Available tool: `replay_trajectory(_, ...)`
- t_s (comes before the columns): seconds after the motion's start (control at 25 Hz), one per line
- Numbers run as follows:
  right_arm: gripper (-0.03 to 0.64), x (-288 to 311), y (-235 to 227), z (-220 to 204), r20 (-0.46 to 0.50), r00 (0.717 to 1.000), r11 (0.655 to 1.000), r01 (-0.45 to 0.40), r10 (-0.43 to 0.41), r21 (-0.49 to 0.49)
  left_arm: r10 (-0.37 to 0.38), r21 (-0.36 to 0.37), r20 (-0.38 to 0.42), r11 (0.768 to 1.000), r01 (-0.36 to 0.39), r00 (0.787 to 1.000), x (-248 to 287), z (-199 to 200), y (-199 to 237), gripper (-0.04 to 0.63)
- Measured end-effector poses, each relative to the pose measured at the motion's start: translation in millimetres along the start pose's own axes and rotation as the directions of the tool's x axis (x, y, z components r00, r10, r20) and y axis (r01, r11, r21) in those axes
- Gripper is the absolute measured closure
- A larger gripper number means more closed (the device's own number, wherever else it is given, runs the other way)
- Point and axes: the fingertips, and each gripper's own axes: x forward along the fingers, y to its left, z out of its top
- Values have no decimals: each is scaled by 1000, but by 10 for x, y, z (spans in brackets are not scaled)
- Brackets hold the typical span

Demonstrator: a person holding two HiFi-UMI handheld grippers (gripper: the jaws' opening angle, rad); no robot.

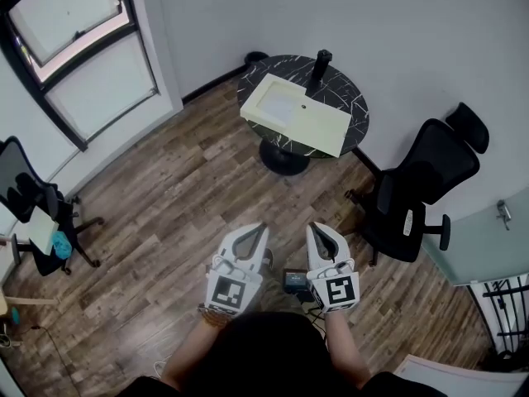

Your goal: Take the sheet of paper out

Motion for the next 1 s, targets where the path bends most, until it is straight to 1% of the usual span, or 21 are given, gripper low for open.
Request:
replay_trajectory(0.2,618,461,-392,-1,48,999,999,-27,26,27,40,-43,-15,998,-41,999,451,88,265,601)
replay_trajectory(0.44,618,930,-1000,24,52,998,998,-33,30,45,49,-23,-14,998,-50,999,1122,197,540,601)
replay_trajectory(0.64,618,1243,-1414,-68,52,997,997,-53,50,60,66,-36,-28,997,-67,997,1621,226,688,601)
replay_trajectory(0.72,618,1373,-1571,-114,50,997,996,-60,57,71,64,-12,-39,998,-65,997,1821,194,738,601)
replay_trajectory(0.8,618,1491,-1704,-176,47,997,994,-72,68,86,42,57,-56,998,-39,998,1989,127,761,601)
replay_trajectory(0.84,618,1544,-1759,-203,46,996,993,-81,77,89,38,72,-63,997,-33,997,2058,104,770,601)
replay_trajectory(0.88,618,1601,-1812,-226,44,995,992,-89,86,88,45,54,-68,998,-42,997,2124,95,785,601)
replay_trajectory(0.96,618,1730,-1919,-276,39,994,991,-101,98,89,71,-12,-77,997,-72,994,2254,85,834,601)
replay_trajectory(1.0,618,1792,-1966,-305,35,994,990,-104,101,95,75,-25,-84,997,-77,994,2311,67,859,601)
